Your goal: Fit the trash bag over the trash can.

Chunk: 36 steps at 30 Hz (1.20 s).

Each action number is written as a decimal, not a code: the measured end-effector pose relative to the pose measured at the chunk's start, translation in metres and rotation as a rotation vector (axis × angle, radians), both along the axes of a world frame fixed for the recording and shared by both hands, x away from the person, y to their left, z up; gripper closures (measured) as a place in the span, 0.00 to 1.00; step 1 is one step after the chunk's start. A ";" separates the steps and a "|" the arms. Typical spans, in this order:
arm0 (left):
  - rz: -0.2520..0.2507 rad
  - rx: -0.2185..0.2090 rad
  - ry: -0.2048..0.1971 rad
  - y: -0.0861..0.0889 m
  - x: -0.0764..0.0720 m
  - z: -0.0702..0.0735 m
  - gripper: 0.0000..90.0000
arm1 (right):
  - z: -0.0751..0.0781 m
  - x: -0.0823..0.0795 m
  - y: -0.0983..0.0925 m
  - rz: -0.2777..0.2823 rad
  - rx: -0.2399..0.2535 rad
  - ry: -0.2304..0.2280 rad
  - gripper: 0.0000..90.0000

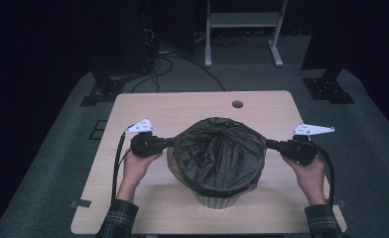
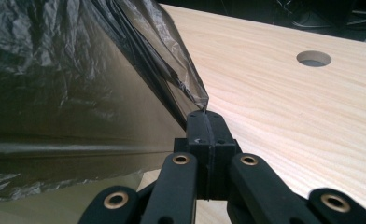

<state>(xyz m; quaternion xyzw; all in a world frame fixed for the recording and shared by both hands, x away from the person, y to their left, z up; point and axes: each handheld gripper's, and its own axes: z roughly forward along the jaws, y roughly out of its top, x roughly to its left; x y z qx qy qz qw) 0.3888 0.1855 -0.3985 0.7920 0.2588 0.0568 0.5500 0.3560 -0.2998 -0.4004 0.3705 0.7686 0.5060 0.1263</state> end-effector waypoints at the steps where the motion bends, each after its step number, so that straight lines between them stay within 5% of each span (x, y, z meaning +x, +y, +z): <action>1: -0.001 0.001 0.002 0.000 0.000 -0.001 0.99 | -0.001 0.000 0.000 0.001 0.003 0.002 1.00; 15: -0.003 0.033 0.031 0.002 -0.003 -0.019 0.99 | -0.014 -0.001 0.001 0.004 -0.010 0.028 1.00; 36: -0.025 0.169 0.081 -0.009 -0.002 -0.036 0.99 | -0.034 -0.003 0.004 0.018 -0.041 0.073 1.00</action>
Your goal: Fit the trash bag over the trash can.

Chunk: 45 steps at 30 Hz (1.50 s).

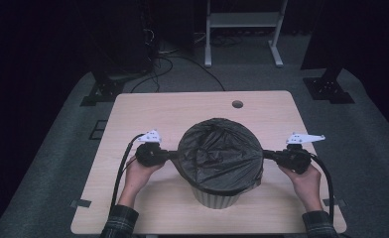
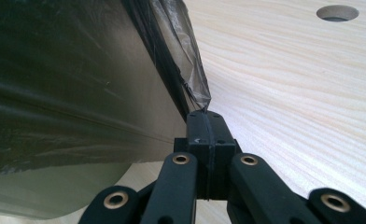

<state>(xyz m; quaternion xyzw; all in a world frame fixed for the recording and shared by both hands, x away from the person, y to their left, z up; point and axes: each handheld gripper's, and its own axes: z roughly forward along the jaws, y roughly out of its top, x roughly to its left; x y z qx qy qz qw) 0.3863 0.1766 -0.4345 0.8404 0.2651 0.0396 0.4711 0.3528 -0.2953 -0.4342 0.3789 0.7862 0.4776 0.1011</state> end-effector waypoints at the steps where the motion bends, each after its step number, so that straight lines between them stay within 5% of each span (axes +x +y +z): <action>1: 0.004 0.012 0.004 -0.001 0.000 -0.001 0.99 | 0.000 0.000 0.000 0.000 -0.001 0.002 1.00; 7: -0.005 0.054 0.019 -0.003 -0.001 -0.005 0.99 | -0.004 -0.002 -0.001 0.004 -0.009 0.010 1.00; 9: 0.015 0.069 0.010 -0.003 -0.001 -0.004 0.91 | -0.003 -0.003 -0.002 0.006 -0.012 0.011 0.99; 10: 0.022 0.069 0.009 -0.002 -0.002 -0.003 0.84 | -0.002 -0.005 -0.002 -0.012 -0.024 -0.006 0.84; 18: 0.030 -0.032 -0.047 0.019 -0.020 0.023 0.55 | 0.024 -0.025 -0.019 -0.010 0.069 -0.075 0.56; 22: 0.010 -0.074 -0.070 0.026 -0.035 0.035 0.47 | 0.035 -0.041 -0.022 0.061 0.127 -0.120 0.48; 29: -0.090 -0.167 -0.104 0.025 -0.065 0.050 0.32 | 0.047 -0.068 -0.015 0.208 0.217 -0.130 0.40; 33: -0.120 -0.183 -0.116 0.022 -0.077 0.053 0.32 | 0.050 -0.084 -0.001 0.290 0.210 -0.157 0.40; 39: -0.145 -0.187 -0.102 0.016 -0.087 0.047 0.32 | 0.052 -0.092 0.015 0.311 0.180 -0.190 0.44; 45: -0.166 -0.187 -0.090 0.010 -0.087 0.043 0.31 | 0.050 -0.091 0.024 0.325 0.171 -0.195 0.79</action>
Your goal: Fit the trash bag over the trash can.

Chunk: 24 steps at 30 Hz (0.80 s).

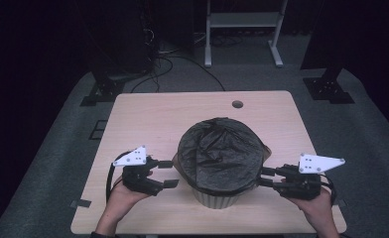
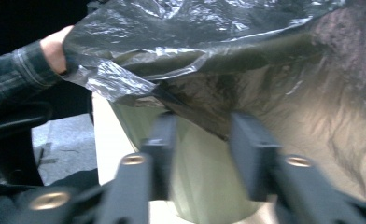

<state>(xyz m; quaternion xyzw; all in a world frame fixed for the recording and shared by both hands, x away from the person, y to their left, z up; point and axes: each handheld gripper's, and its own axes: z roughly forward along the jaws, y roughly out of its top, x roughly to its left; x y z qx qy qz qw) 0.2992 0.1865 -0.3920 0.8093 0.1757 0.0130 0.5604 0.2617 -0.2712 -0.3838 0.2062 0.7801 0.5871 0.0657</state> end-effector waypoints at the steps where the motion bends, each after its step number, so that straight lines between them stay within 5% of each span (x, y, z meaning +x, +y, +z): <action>1: -0.003 -0.002 0.002 -0.001 0.000 0.000 0.31 | 0.000 0.001 0.000 0.007 0.004 0.003 0.88; 4: -0.030 -0.015 0.006 -0.008 -0.001 -0.001 0.30 | 0.000 0.000 0.000 0.032 0.013 0.013 1.00; 10: -0.039 -0.023 -0.016 -0.018 -0.003 -0.001 0.22 | -0.002 -0.001 0.000 0.061 0.008 0.037 1.00; 15: -0.031 0.002 -0.045 -0.027 -0.005 -0.002 0.26 | -0.002 -0.003 0.000 0.069 0.014 0.039 1.00; 17: -0.032 0.008 -0.060 -0.027 -0.008 -0.003 0.39 | -0.002 -0.004 0.000 0.079 0.019 0.043 1.00; 20: -0.039 0.022 -0.095 -0.026 -0.013 -0.002 0.72 | -0.002 -0.006 0.001 0.088 0.016 0.045 1.00; 24: -0.088 0.027 -0.091 -0.028 -0.015 -0.002 1.00 | -0.005 -0.008 0.003 0.095 -0.003 0.053 1.00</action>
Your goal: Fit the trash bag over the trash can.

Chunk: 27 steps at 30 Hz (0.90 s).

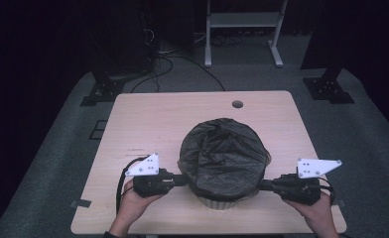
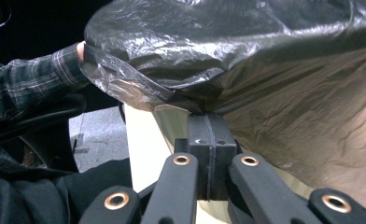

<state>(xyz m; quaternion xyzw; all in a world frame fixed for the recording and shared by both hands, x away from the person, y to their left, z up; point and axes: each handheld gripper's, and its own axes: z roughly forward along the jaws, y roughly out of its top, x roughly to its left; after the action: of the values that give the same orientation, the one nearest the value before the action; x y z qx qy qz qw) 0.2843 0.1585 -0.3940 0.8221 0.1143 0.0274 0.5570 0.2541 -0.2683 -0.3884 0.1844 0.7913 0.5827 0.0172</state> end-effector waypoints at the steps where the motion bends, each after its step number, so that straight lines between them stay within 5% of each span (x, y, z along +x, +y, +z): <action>1: -0.008 0.014 0.006 -0.001 0.000 -0.001 1.00 | -0.001 0.000 0.000 0.000 -0.006 0.002 1.00; 6: -0.023 0.056 0.031 -0.001 -0.001 -0.009 1.00 | -0.009 0.001 -0.003 -0.012 -0.029 0.026 1.00; 13: -0.012 0.040 0.038 0.003 -0.002 -0.011 1.00 | -0.017 0.002 -0.003 -0.018 -0.064 0.047 1.00; 22: 0.049 -0.014 0.011 0.003 -0.004 -0.007 0.38 | -0.019 0.002 -0.002 -0.018 -0.062 0.053 1.00; 27: 0.114 -0.030 -0.023 -0.009 -0.009 -0.001 0.30 | -0.019 0.003 -0.001 -0.014 -0.058 0.051 1.00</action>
<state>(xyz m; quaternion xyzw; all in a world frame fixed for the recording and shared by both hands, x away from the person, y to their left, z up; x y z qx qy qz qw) 0.2749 0.1492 -0.3951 0.8056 0.1550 0.0670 0.5679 0.2567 -0.2693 -0.4077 0.2043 0.8068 0.5544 0.0067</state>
